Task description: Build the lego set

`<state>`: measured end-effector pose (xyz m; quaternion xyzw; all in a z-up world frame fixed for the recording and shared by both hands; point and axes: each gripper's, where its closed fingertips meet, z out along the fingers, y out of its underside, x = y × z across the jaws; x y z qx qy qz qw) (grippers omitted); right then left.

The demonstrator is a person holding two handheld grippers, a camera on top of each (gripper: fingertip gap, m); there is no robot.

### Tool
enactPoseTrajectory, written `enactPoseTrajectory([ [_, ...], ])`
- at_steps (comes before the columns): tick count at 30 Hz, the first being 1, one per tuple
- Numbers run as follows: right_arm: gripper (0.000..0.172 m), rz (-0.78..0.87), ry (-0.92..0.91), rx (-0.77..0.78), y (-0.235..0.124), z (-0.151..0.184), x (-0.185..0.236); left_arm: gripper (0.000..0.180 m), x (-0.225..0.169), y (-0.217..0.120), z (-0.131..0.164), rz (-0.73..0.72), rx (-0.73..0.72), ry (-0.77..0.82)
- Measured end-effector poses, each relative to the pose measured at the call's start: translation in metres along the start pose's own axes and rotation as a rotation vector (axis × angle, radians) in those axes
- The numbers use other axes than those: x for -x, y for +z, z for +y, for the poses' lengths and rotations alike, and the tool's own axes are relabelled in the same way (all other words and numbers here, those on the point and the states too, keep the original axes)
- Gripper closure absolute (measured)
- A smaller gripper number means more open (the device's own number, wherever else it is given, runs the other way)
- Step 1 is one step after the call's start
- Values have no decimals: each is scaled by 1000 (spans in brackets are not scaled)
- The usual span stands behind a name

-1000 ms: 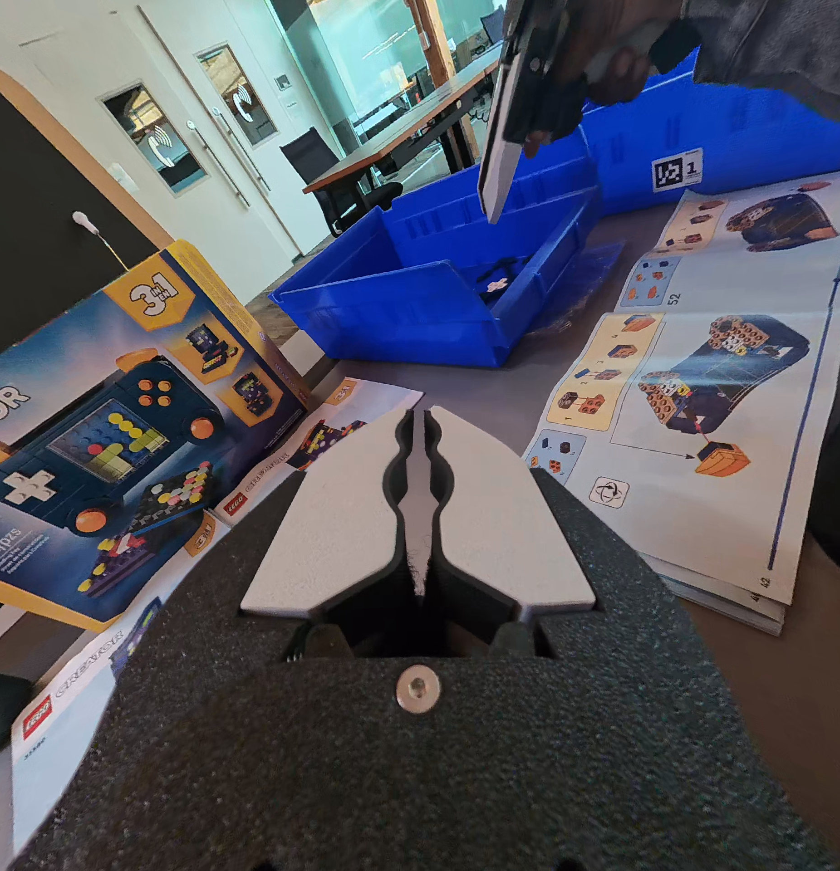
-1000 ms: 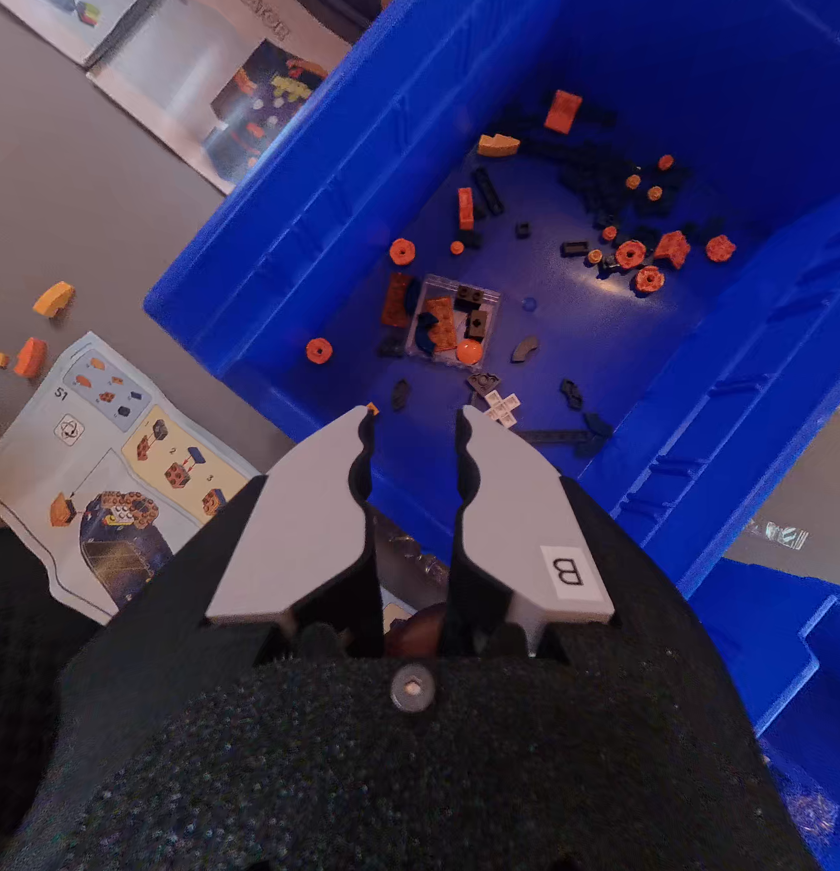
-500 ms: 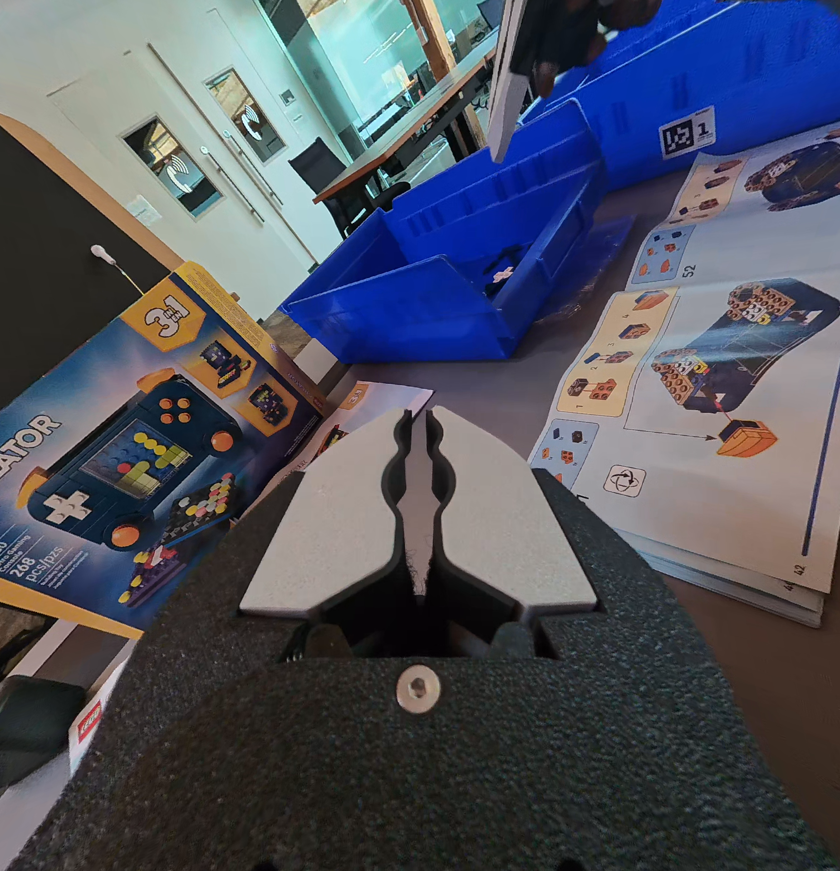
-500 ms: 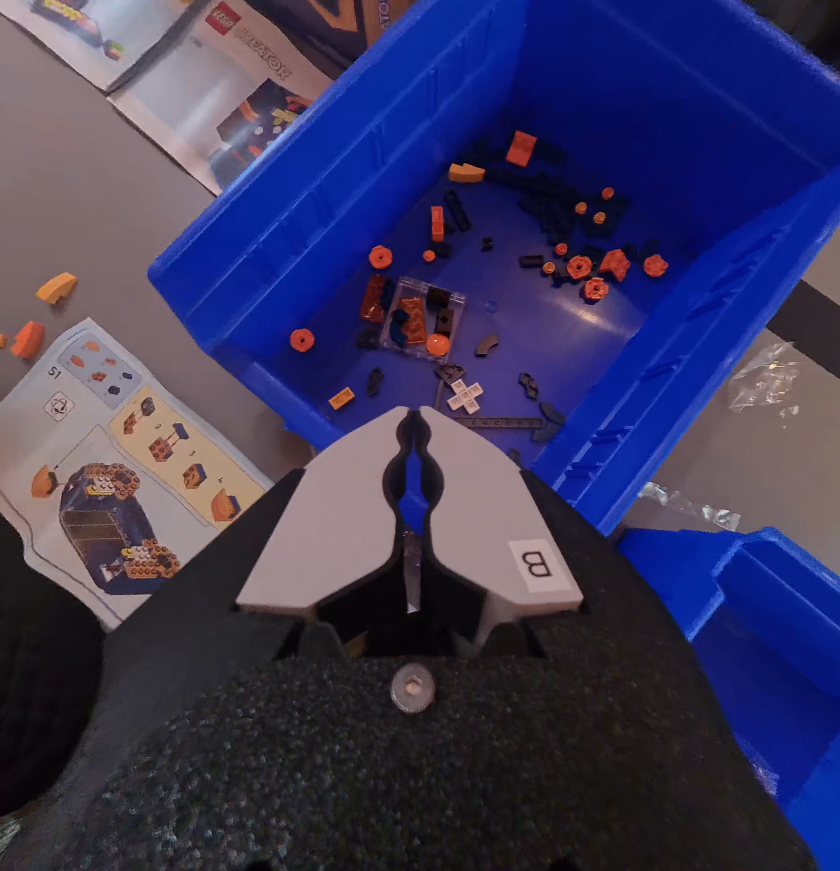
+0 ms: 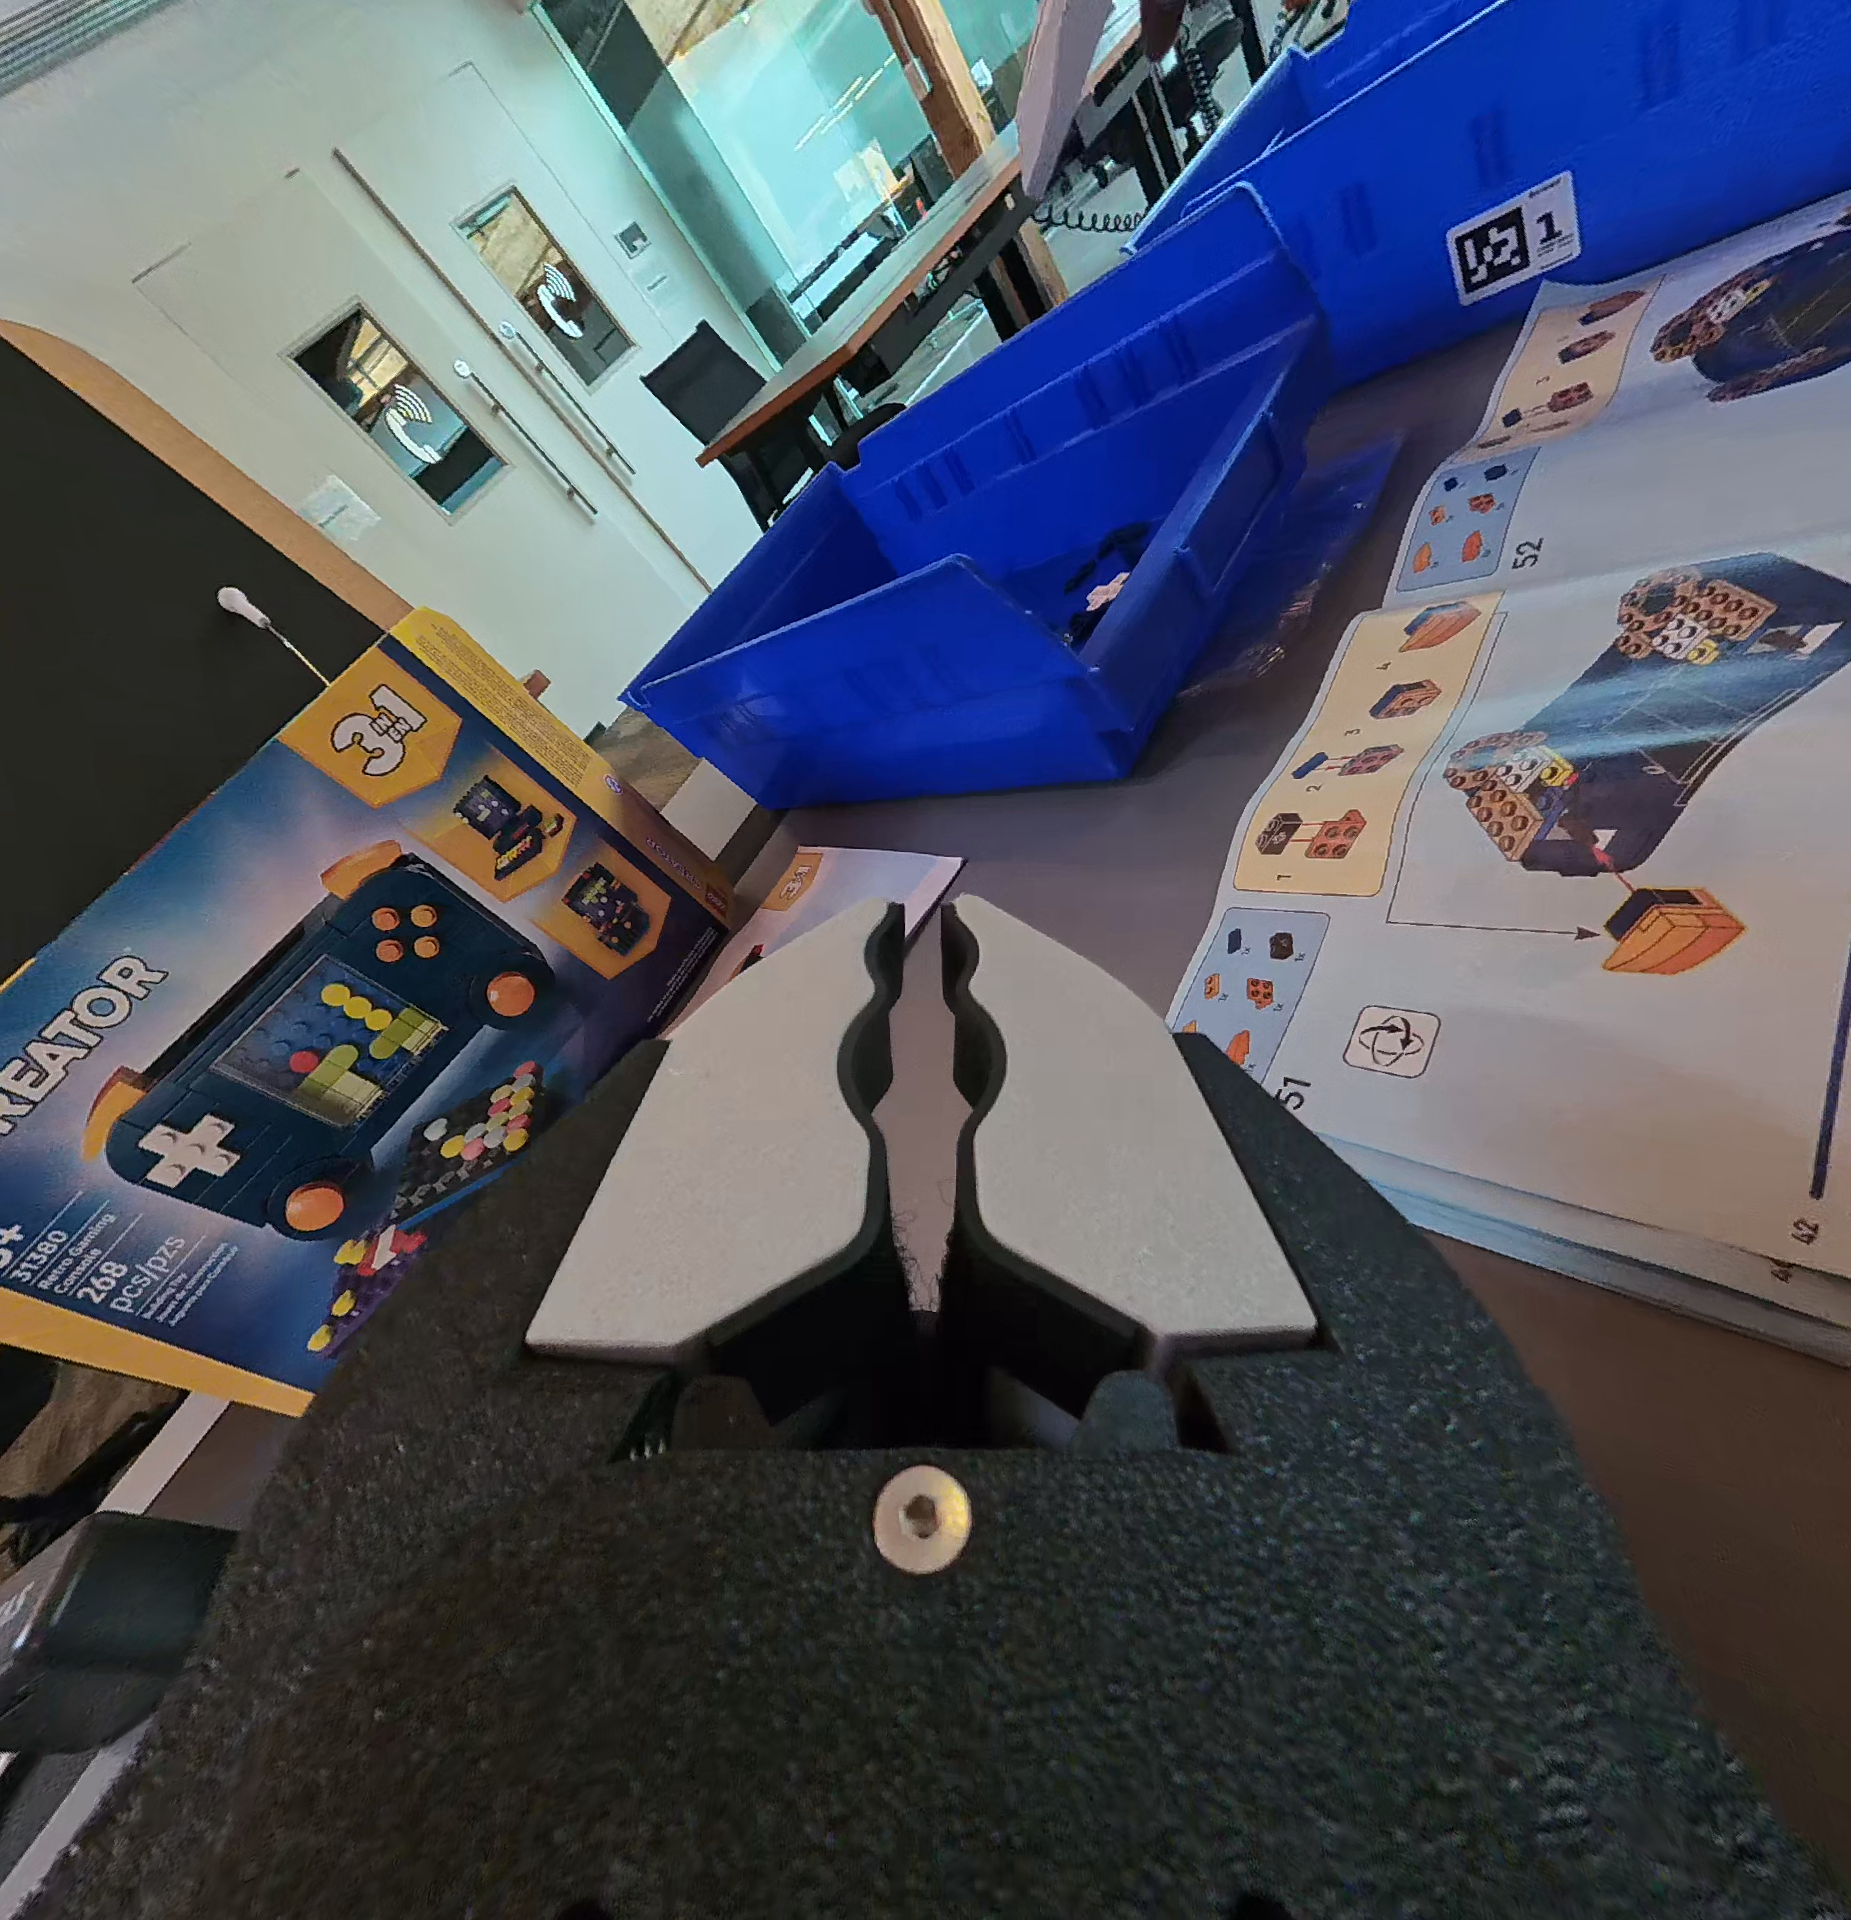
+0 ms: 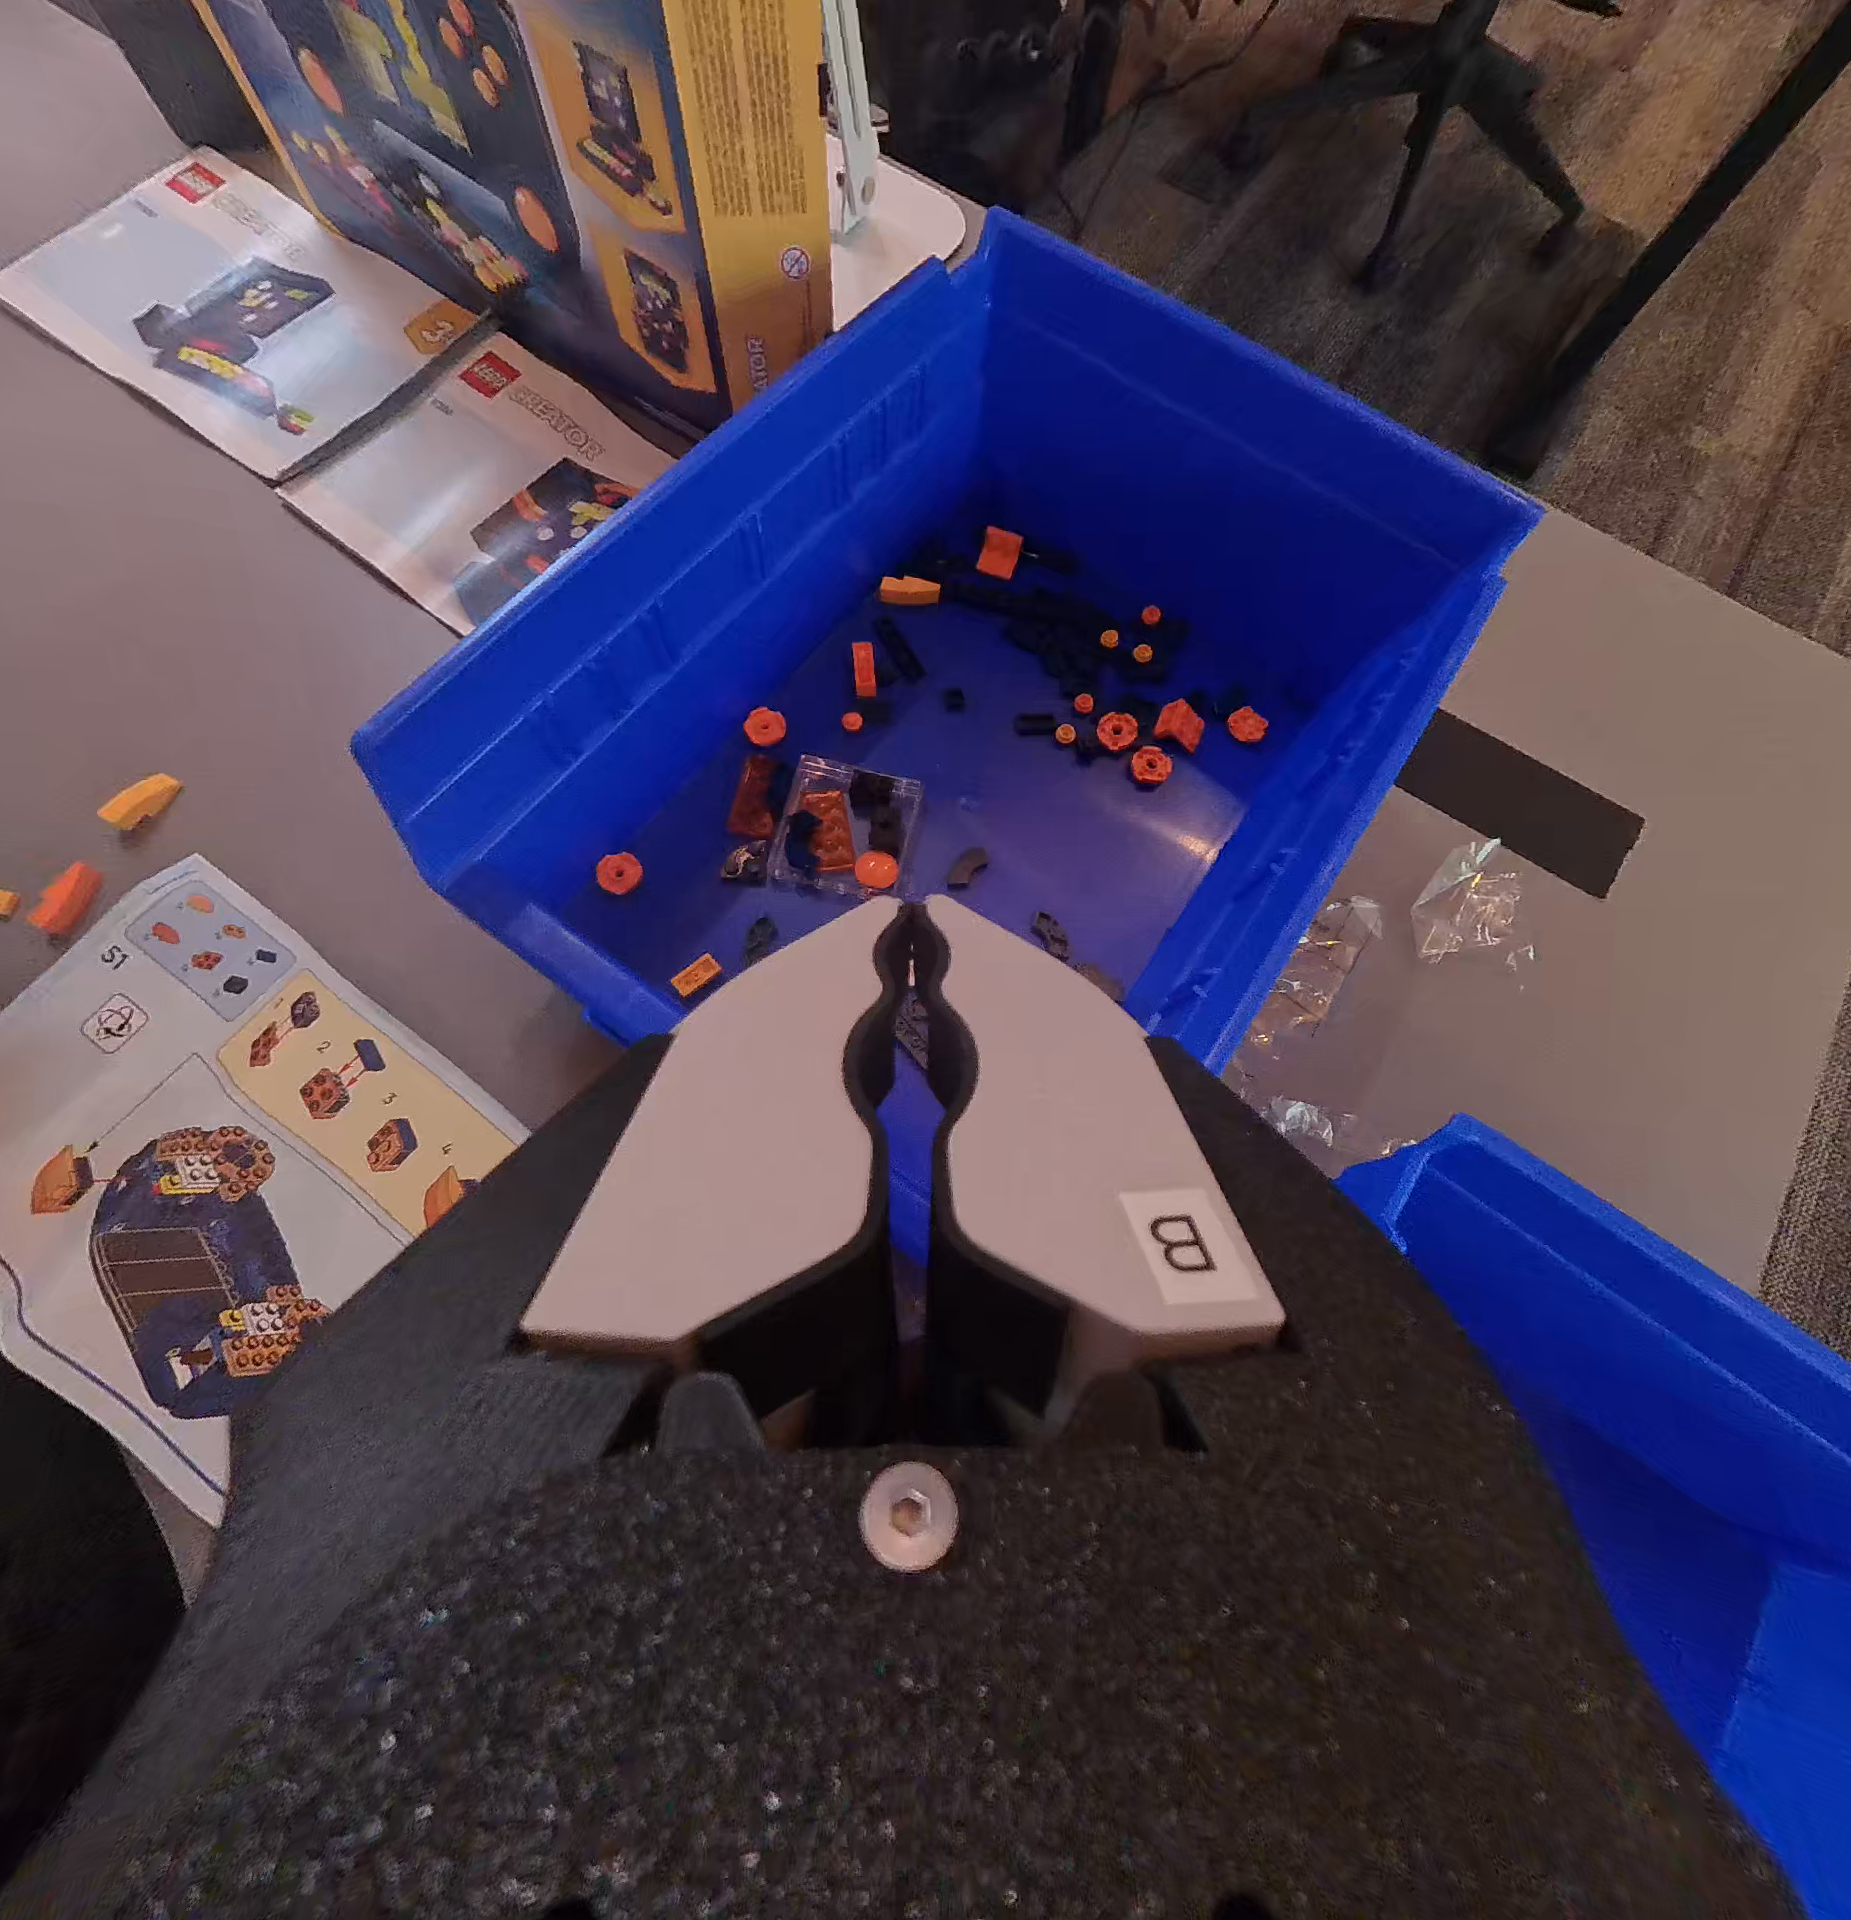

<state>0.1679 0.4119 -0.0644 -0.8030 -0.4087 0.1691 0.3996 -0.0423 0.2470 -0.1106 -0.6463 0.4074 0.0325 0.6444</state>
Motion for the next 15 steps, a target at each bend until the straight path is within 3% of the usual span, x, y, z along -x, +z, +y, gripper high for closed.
enactPoseTrajectory([
  [7,140,25,37,-33,1,-6,-5,174,2,-1,-2,-15,-7,14],
  [9,146,27,35,-50,0,-8,-5,174,3,-1,-1,-21,-5,12],
  [11,171,11,29,-68,-1,-10,-3,174,5,-1,-1,-27,-8,10],
  [15,172,-14,18,-70,-1,-11,2,173,11,-2,-1,-55,-12,-9],
])
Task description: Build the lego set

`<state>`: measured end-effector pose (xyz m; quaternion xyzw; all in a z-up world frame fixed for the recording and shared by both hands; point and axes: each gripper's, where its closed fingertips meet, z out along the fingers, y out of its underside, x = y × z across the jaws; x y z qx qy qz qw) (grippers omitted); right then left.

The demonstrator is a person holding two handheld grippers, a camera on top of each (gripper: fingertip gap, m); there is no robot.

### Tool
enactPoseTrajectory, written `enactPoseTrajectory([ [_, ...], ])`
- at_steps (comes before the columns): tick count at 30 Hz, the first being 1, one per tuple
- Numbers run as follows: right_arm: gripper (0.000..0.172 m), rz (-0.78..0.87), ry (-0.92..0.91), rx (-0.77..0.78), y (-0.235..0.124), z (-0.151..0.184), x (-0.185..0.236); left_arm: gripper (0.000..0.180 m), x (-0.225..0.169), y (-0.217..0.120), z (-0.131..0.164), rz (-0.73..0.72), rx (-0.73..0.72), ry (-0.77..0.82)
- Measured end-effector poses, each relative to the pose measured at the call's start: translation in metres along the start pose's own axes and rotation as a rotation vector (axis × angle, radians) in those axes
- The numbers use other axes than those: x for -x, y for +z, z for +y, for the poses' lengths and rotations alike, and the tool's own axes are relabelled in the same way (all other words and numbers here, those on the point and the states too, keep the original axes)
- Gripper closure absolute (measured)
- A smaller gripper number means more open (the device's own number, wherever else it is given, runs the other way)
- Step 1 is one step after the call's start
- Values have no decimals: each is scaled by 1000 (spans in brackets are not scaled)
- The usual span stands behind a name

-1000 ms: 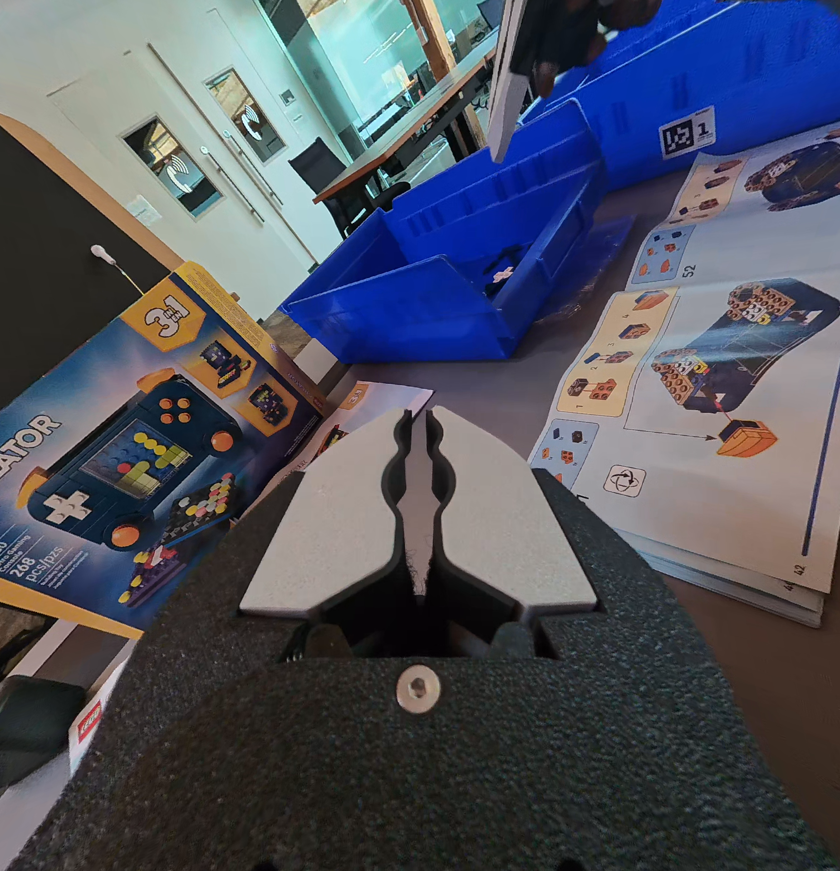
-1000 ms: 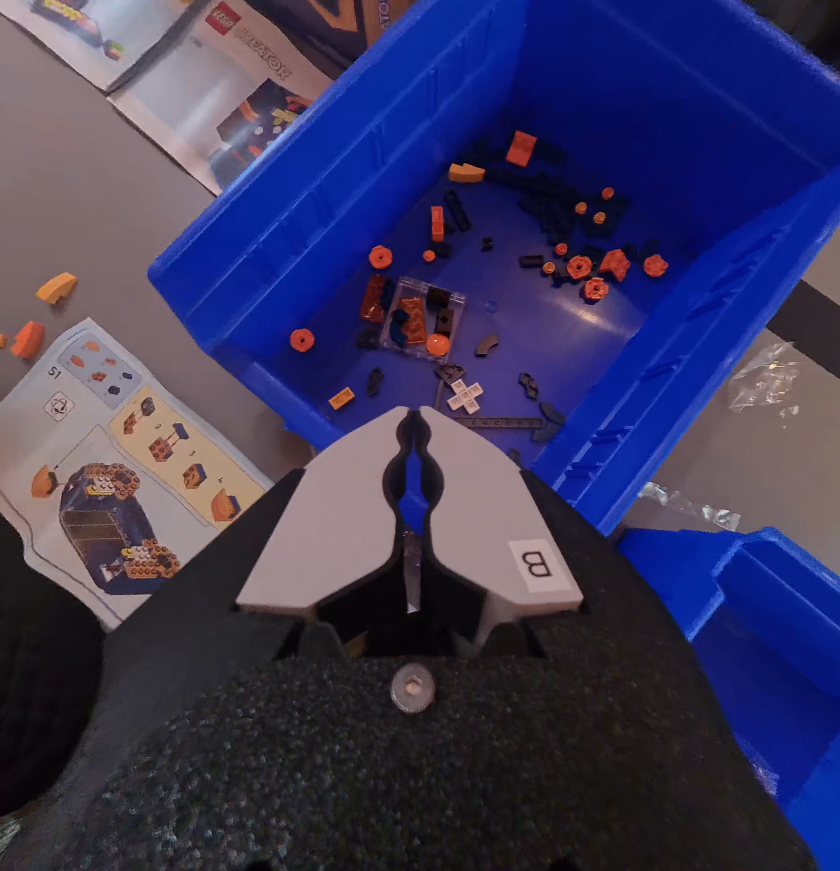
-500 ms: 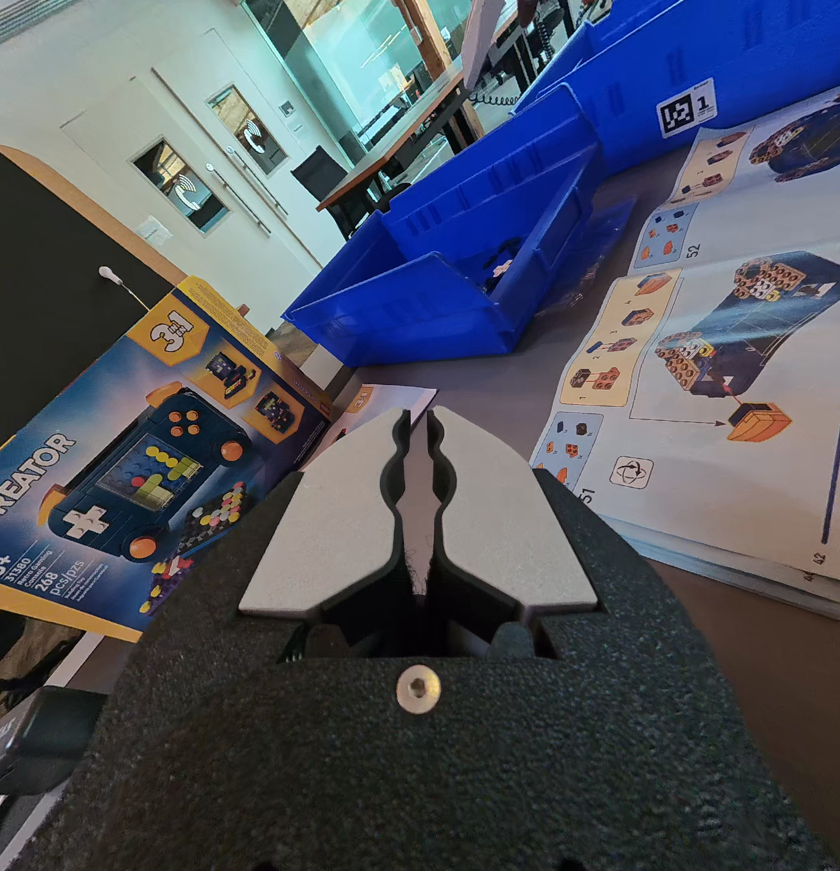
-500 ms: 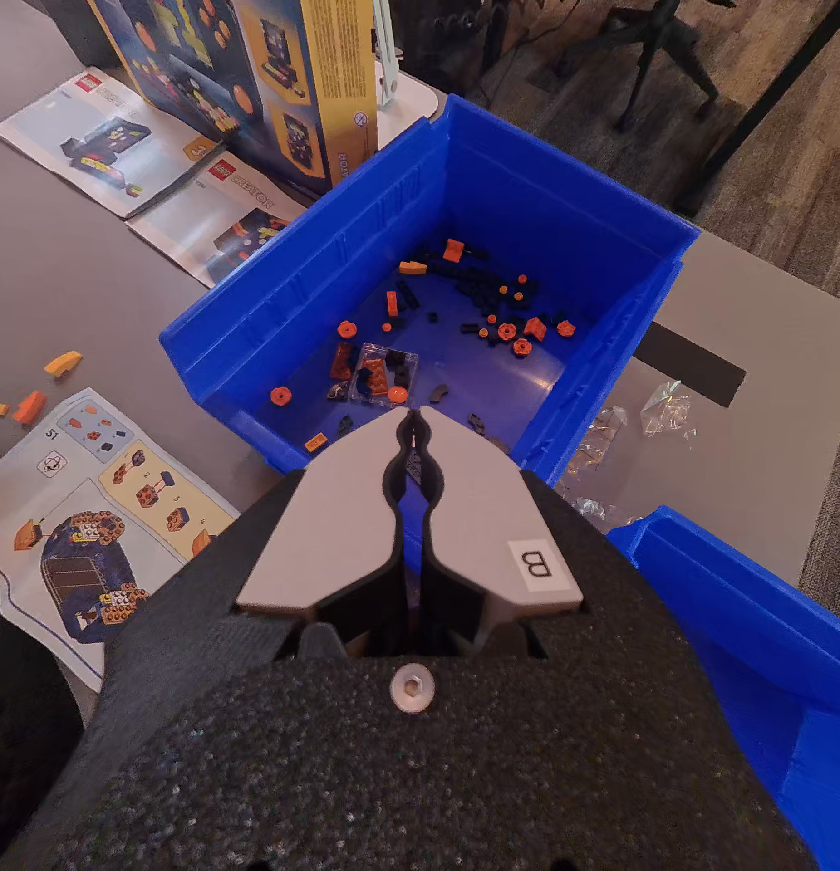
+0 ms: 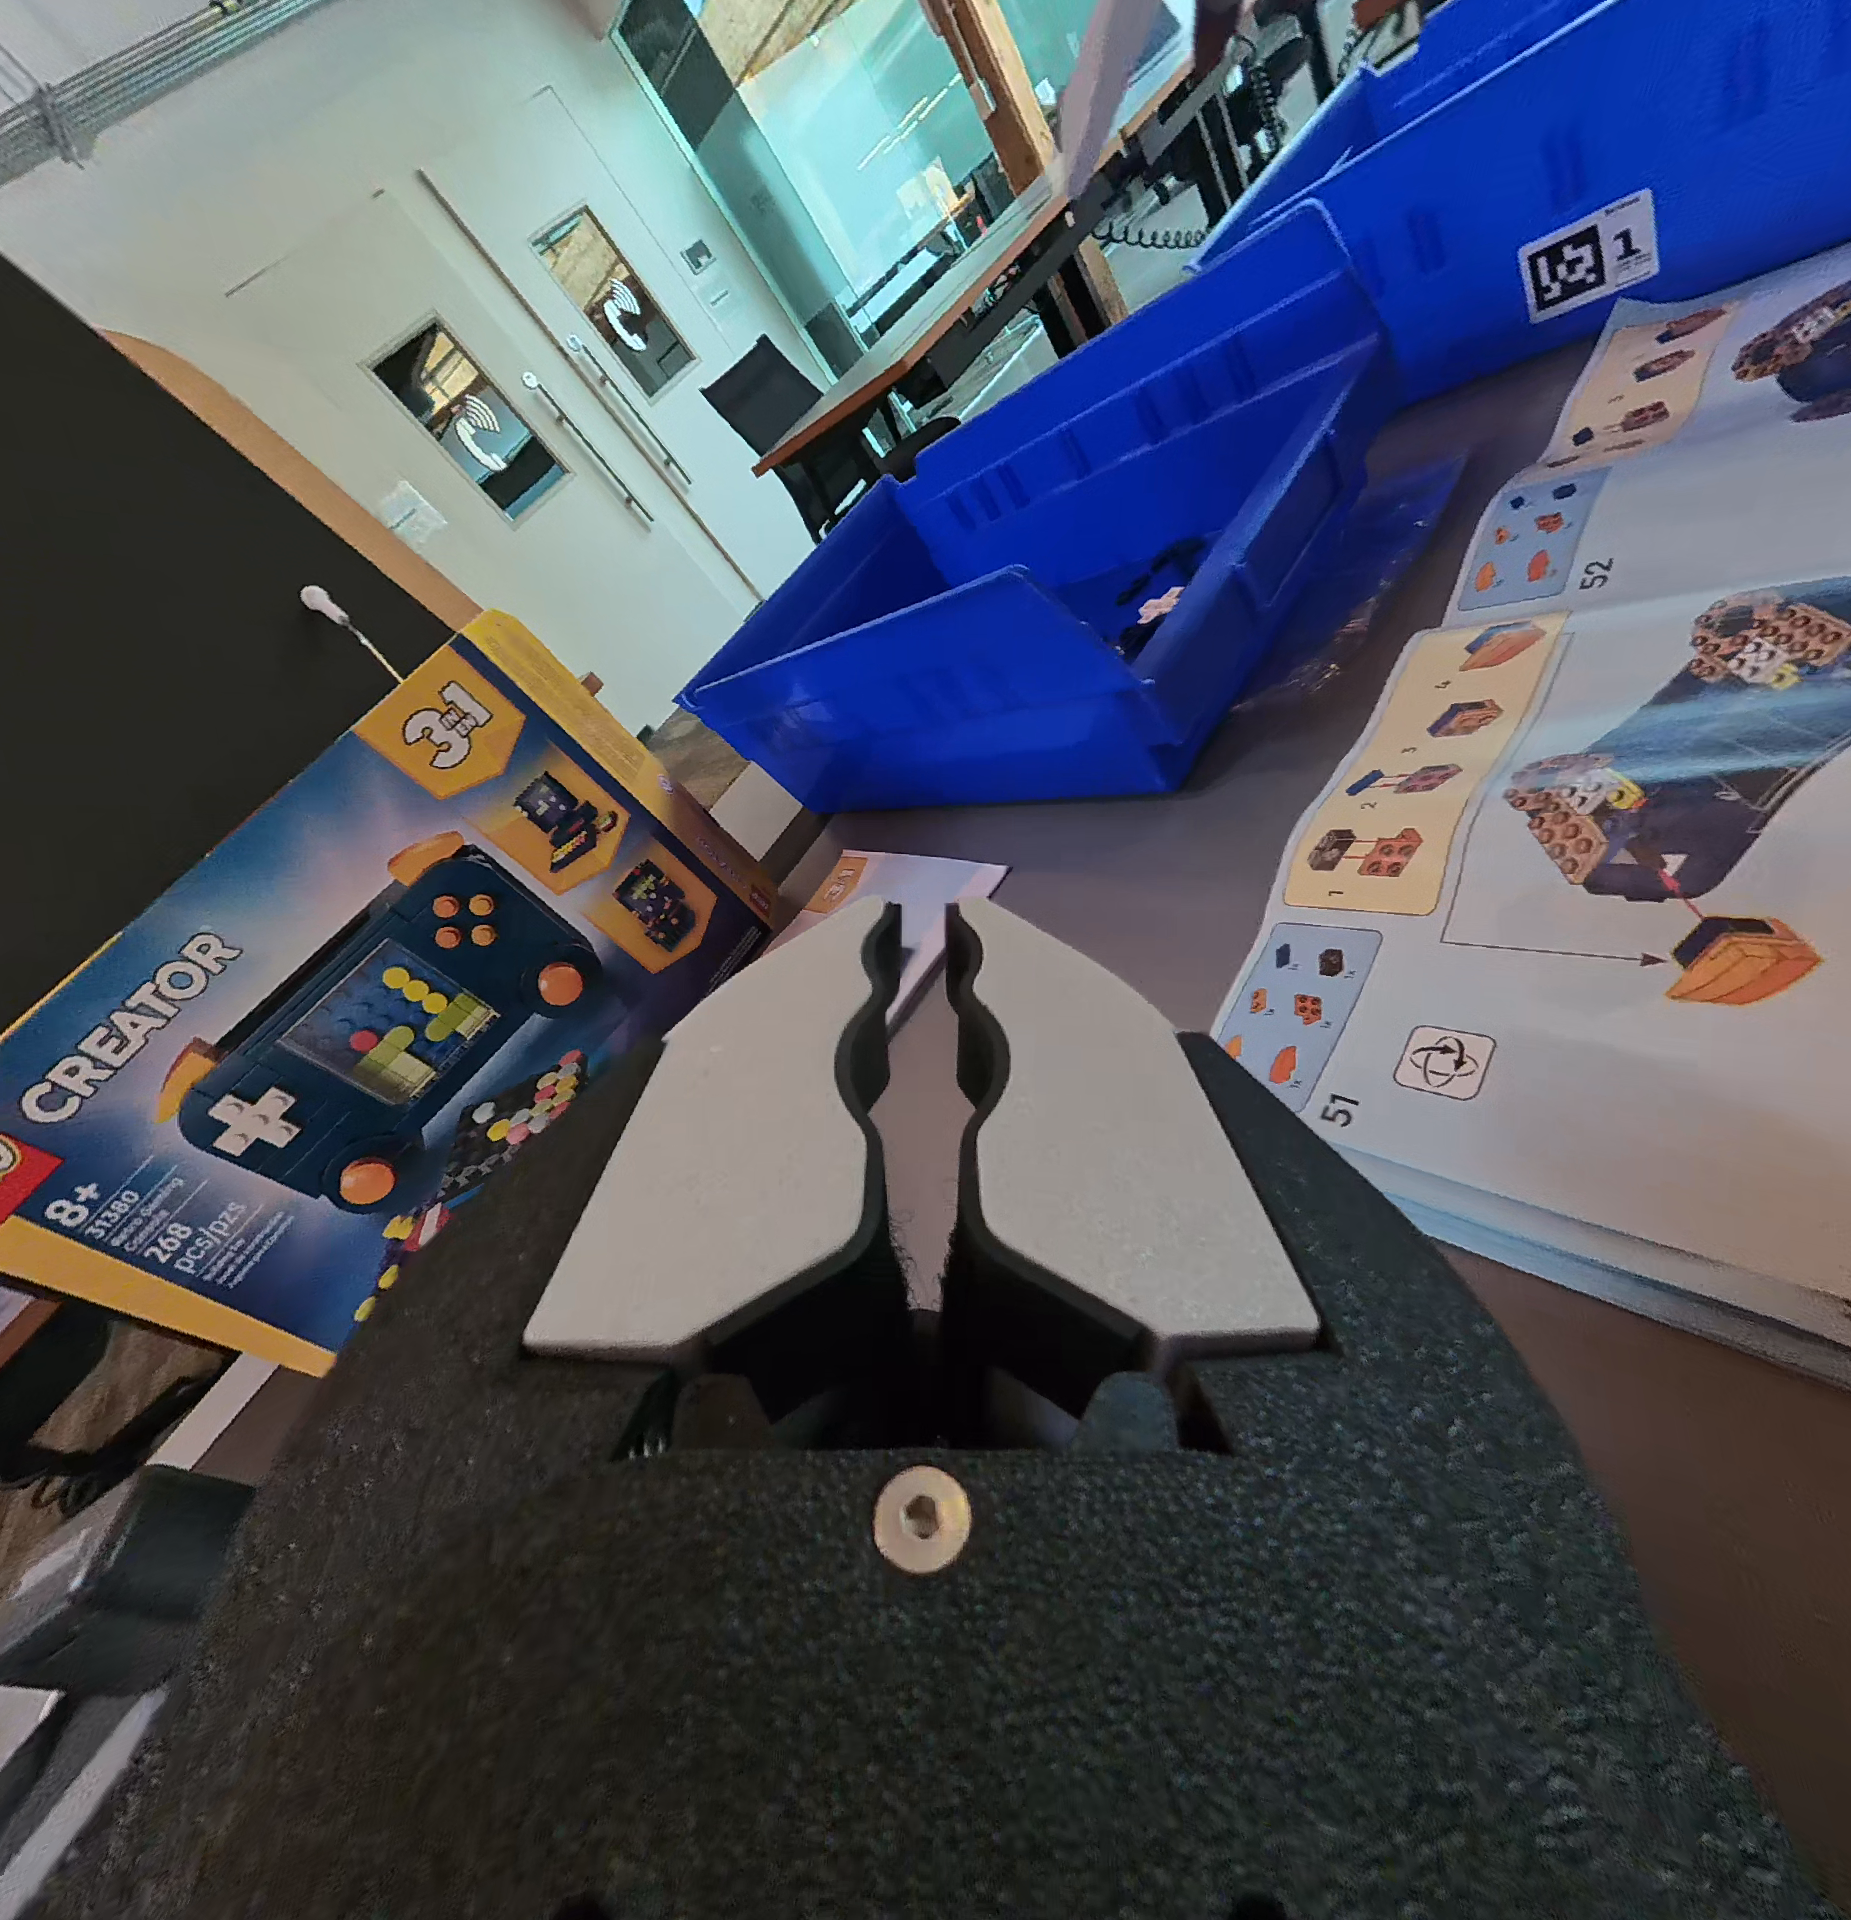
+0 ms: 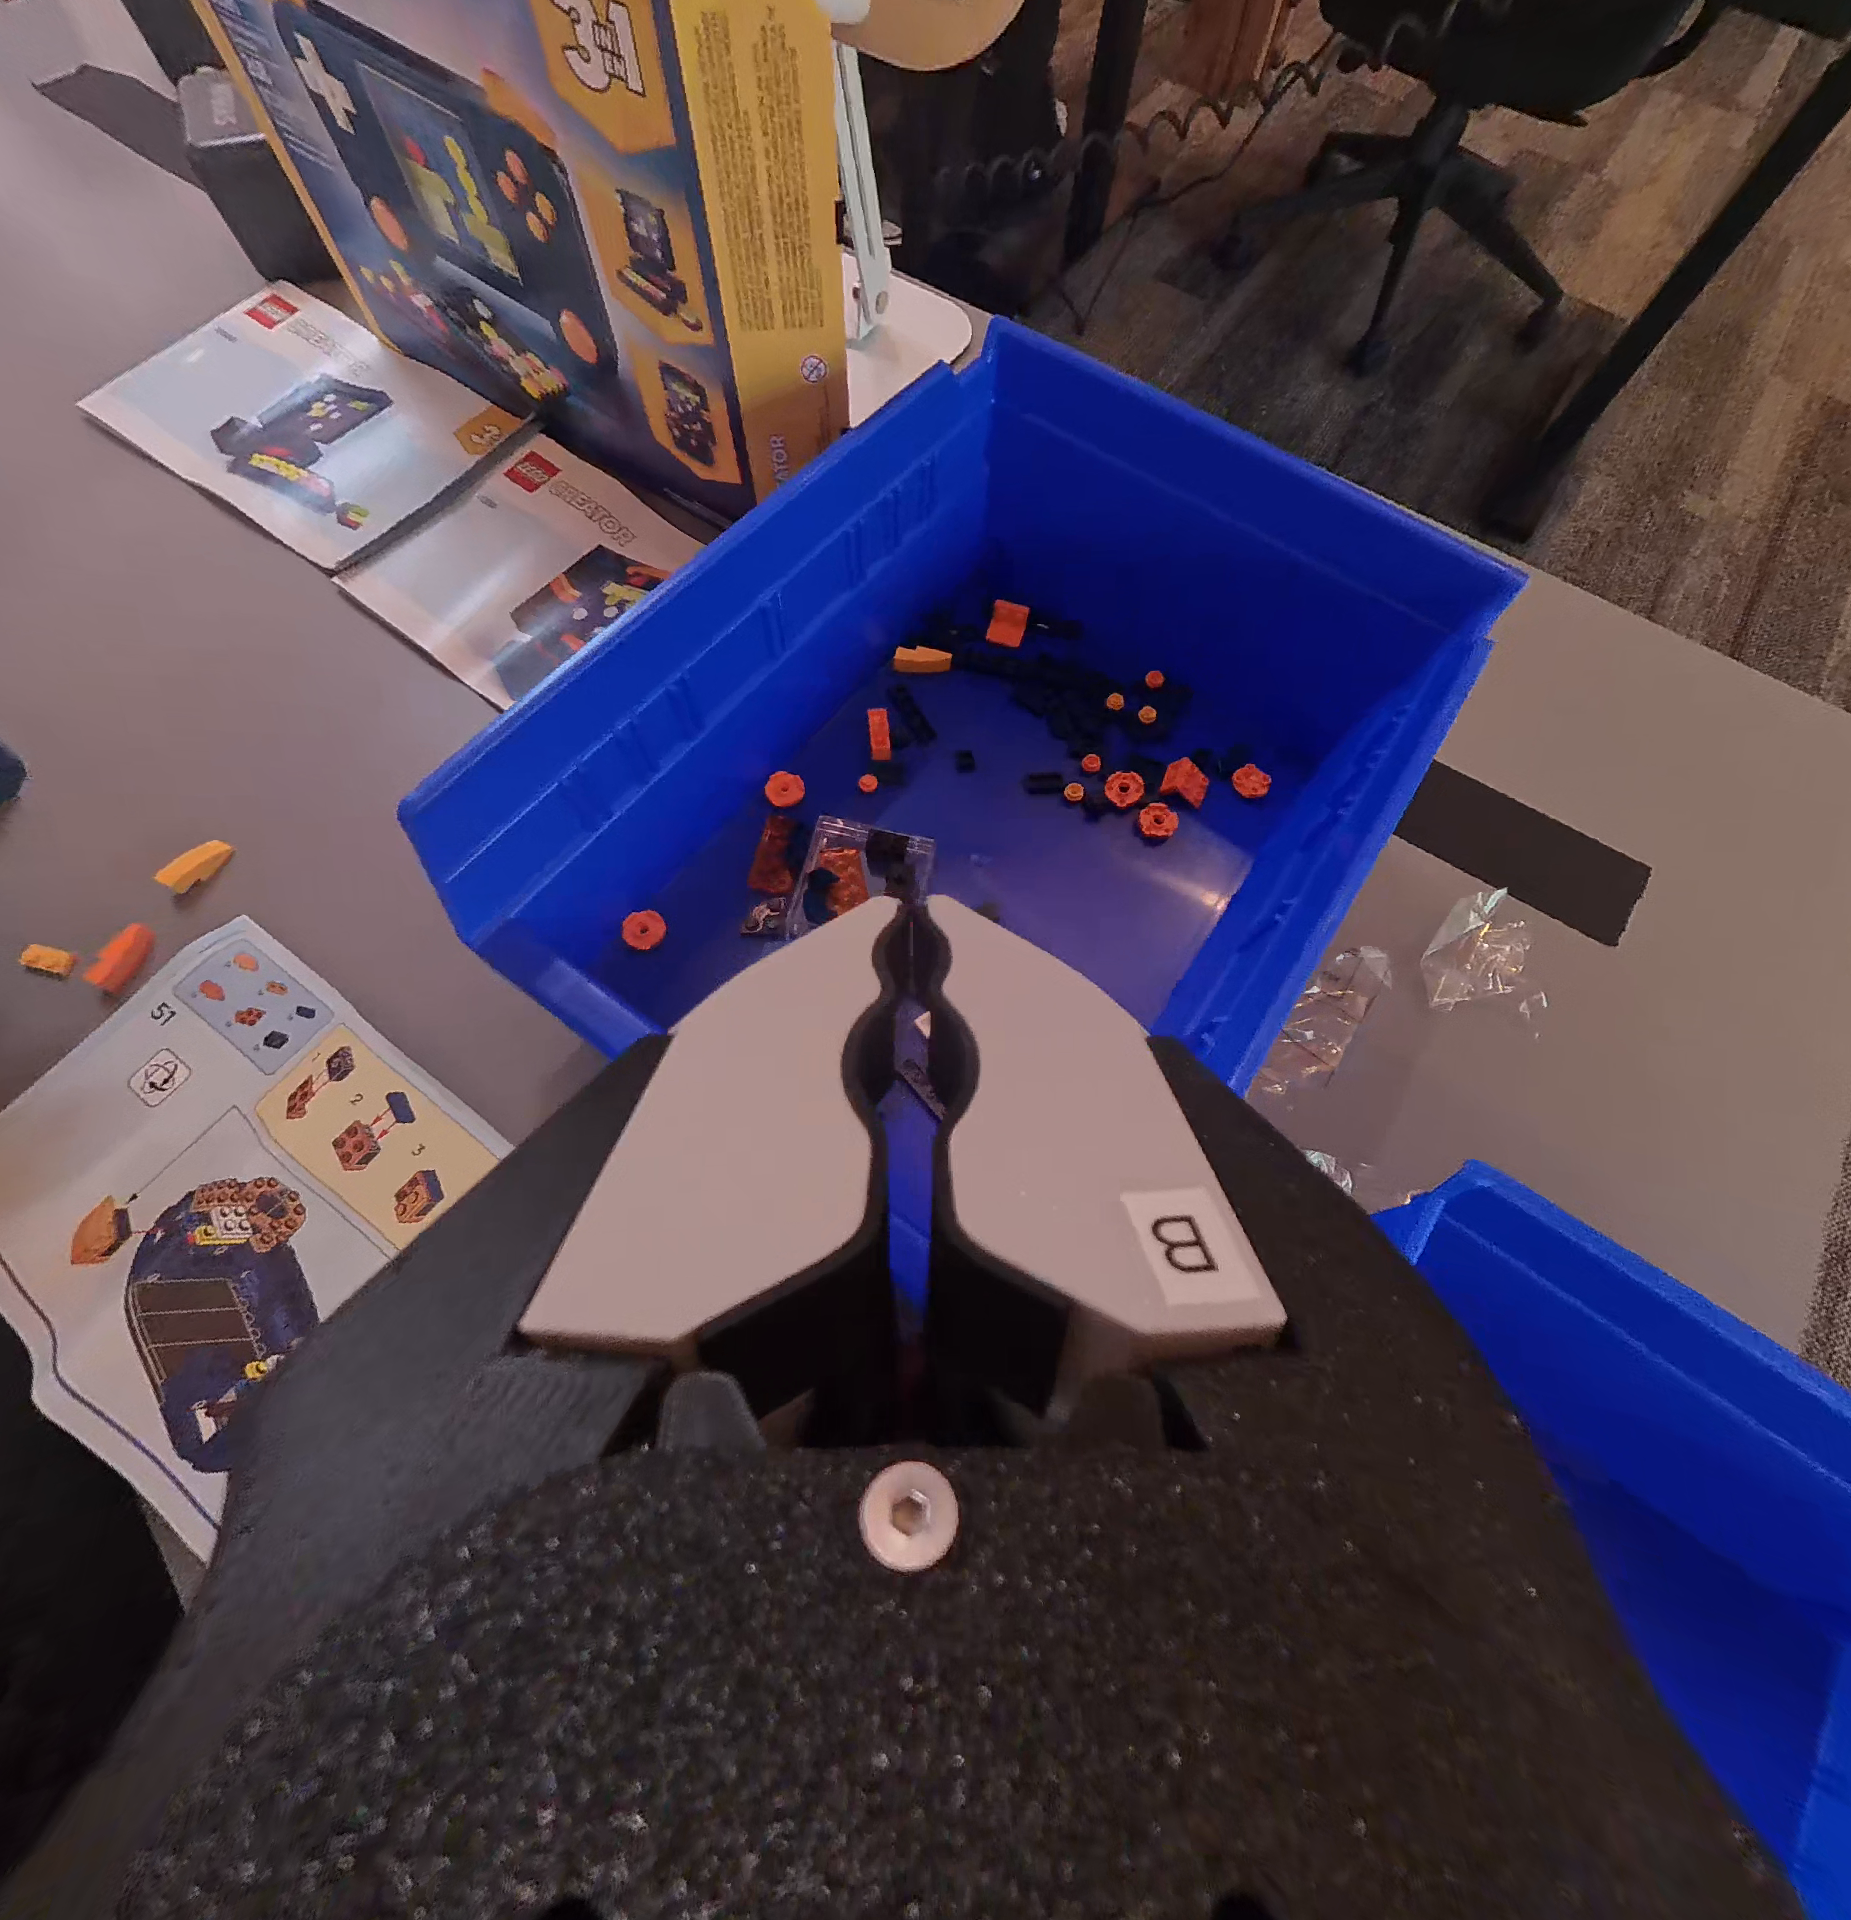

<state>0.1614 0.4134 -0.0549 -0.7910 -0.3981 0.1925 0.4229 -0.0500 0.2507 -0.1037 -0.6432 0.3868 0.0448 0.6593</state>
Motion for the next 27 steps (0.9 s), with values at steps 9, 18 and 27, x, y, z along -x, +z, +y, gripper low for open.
enactPoseTrajectory([
  [9,172,4,-13,20,5,1,3,173,26,-5,4,-64,-37,-216],
  [18,172,-5,5,43,9,6,2,173,20,-3,4,-59,-22,-134],
  [27,163,-20,1,67,11,9,5,173,18,-3,4,-56,-14,-109],
])
